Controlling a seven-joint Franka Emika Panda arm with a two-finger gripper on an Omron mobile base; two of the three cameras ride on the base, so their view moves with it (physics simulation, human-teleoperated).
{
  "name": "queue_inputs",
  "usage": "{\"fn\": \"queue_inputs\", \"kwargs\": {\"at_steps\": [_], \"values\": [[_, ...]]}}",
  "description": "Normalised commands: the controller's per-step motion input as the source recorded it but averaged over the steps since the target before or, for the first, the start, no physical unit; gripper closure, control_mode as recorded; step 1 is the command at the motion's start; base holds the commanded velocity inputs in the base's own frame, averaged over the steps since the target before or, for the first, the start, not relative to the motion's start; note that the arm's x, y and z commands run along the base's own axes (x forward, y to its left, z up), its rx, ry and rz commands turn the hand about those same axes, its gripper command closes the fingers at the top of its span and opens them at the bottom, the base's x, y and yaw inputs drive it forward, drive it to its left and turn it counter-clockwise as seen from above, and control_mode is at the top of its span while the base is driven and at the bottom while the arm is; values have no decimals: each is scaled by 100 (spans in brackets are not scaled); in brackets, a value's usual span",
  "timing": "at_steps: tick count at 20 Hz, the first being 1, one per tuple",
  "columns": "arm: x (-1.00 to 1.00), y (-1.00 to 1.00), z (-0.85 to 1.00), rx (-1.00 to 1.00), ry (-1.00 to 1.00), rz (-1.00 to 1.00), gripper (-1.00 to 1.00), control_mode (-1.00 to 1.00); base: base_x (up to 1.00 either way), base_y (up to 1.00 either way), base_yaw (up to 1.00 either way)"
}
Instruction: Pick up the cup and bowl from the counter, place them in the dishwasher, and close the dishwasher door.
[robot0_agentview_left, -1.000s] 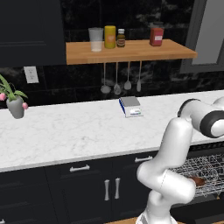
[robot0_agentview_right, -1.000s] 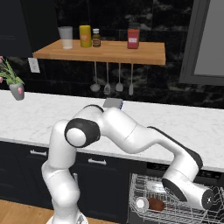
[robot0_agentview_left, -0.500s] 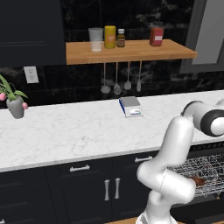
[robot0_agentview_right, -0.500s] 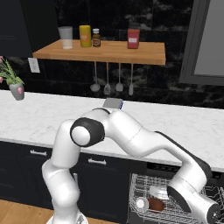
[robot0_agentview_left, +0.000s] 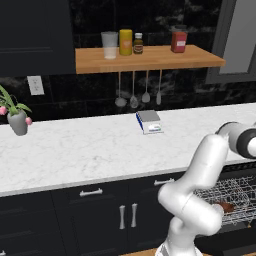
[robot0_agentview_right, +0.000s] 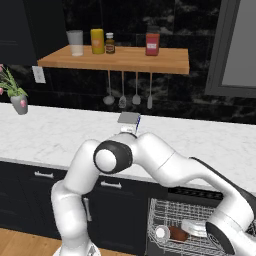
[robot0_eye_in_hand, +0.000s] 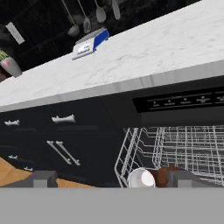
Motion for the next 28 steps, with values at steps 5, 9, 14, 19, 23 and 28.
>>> {"fn": "queue_inputs", "kwargs": {"at_steps": [5,9,14,19,23,28], "values": [[-55,-8,0,6,-19,1,-100,-100,0,0,0],[-98,-6,1,8,-33,10,-100,-100,0,0,0],[-100,5,-5,5,-40,19,-100,-100,0,0,0],[-80,2,-3,2,-36,8,-100,-100,0,0,0],[-9,10,-17,0,-25,-6,-100,-100,0,0,0],[2,5,-48,1,-21,-24,-100,-100,0,0,0]]}}
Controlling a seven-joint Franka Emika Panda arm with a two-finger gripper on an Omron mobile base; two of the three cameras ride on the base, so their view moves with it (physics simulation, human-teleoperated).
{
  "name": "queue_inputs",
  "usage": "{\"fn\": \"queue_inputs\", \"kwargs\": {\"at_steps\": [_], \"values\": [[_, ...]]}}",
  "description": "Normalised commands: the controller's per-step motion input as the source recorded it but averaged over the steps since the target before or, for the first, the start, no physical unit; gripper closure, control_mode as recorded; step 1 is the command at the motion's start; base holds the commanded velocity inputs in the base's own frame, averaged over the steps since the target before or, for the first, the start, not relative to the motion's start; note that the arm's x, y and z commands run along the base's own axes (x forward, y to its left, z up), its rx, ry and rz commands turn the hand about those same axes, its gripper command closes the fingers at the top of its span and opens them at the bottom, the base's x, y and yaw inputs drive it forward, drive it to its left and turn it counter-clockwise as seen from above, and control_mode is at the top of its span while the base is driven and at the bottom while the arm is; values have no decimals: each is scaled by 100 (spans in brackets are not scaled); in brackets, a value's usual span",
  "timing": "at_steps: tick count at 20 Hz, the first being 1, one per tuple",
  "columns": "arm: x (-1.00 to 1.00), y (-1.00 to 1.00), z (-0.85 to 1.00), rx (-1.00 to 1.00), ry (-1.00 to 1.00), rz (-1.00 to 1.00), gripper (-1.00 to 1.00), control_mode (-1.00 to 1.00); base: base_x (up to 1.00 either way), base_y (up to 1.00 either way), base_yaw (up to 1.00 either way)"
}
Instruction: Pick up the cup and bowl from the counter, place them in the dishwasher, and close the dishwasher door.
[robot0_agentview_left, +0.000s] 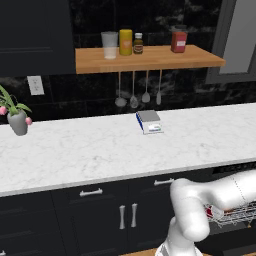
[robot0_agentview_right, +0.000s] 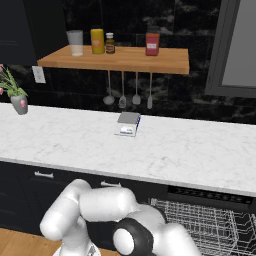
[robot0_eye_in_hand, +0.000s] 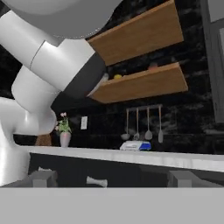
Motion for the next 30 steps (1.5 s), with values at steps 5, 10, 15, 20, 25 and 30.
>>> {"fn": "queue_inputs", "kwargs": {"at_steps": [5,10,15,20,25,30], "values": [[-2,0,-59,0,-11,-32,-100,-100,0,0,0],[-4,-8,-28,-2,0,-22,-100,-100,0,0,0],[0,-20,-30,0,-11,0,-100,-100,0,0,0],[-1,-25,-83,0,-17,0,-100,-100,0,0,0],[-19,-29,-81,0,-13,0,-100,-100,0,0,0],[2,-35,-64,-7,-2,0,-100,-100,0,0,0]]}}
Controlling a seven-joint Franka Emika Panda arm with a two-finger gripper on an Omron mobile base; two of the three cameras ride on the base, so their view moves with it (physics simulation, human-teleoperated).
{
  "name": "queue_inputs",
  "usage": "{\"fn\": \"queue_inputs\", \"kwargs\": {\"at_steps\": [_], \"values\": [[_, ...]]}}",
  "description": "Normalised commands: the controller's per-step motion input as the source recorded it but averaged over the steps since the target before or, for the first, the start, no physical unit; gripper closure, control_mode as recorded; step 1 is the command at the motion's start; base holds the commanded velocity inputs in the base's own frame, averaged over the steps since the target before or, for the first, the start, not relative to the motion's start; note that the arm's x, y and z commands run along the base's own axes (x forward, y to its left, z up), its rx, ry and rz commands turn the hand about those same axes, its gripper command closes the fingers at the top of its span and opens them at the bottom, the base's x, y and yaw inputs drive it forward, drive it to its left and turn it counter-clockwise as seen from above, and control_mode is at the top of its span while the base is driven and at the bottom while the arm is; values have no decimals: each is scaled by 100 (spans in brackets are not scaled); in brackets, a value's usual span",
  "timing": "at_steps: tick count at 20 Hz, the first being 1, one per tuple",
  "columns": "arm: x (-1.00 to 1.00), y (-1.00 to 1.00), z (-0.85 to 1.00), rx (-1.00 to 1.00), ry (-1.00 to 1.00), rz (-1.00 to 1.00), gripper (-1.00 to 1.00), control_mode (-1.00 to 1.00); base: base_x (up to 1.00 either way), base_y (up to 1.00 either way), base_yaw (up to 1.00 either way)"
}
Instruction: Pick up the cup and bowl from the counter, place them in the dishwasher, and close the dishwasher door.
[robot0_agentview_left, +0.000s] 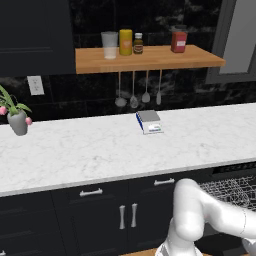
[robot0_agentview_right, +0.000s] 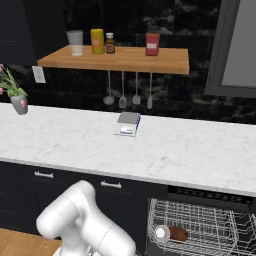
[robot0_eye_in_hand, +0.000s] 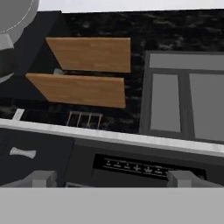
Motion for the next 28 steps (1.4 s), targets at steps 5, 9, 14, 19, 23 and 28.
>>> {"fn": "queue_inputs", "kwargs": {"at_steps": [5,9,14,19,23,28], "values": [[5,-10,-55,-8,0,0,-100,-100,0,0,0],[9,-1,-64,-4,-1,5,-100,-100,0,0,0],[23,0,-20,-6,0,3,-100,-100,0,0,0],[68,-10,-4,-6,6,0,-100,-100,0,0,0],[24,-18,-7,-2,7,0,-100,-100,0,0,0],[0,-39,-38,-1,0,0,-100,-100,0,0,0]]}}
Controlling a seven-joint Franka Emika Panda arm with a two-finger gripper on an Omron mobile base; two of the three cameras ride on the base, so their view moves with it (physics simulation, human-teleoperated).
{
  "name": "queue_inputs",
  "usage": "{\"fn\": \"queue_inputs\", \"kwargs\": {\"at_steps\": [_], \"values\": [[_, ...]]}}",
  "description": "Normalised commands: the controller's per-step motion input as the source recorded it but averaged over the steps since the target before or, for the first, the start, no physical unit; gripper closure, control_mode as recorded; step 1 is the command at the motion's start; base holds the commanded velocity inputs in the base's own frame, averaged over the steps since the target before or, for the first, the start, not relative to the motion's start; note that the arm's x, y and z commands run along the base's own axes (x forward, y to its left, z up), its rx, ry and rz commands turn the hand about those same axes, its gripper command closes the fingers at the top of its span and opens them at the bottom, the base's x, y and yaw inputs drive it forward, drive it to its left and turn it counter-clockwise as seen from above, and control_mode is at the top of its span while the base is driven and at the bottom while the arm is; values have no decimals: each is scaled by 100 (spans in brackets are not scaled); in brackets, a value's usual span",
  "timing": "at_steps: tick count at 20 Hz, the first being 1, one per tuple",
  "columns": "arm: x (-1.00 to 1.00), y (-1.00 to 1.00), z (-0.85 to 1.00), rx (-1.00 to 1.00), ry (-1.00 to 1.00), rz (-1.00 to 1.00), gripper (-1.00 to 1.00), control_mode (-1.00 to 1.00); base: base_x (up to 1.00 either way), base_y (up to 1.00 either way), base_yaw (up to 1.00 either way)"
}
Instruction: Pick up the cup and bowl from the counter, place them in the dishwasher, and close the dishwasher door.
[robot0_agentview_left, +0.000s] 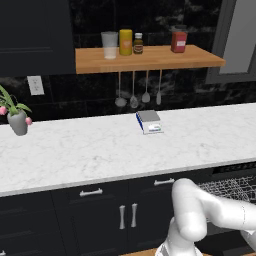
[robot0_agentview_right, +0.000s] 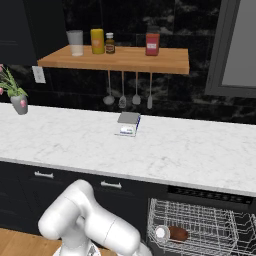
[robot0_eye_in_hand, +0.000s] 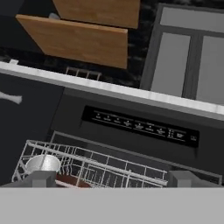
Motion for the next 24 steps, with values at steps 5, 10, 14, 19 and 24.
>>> {"fn": "queue_inputs", "kwargs": {"at_steps": [5,10,14,19,24], "values": [[-10,-65,-46,-1,1,-3,-100,-100,0,0,0],[-53,-55,-35,0,0,0,-100,-100,0,0,0],[-54,-74,-29,0,0,0,-100,-100,0,0,0],[-18,-27,-75,-7,12,0,-100,-100,0,0,0],[0,0,-100,-9,2,3,-100,-100,0,0,0]]}}
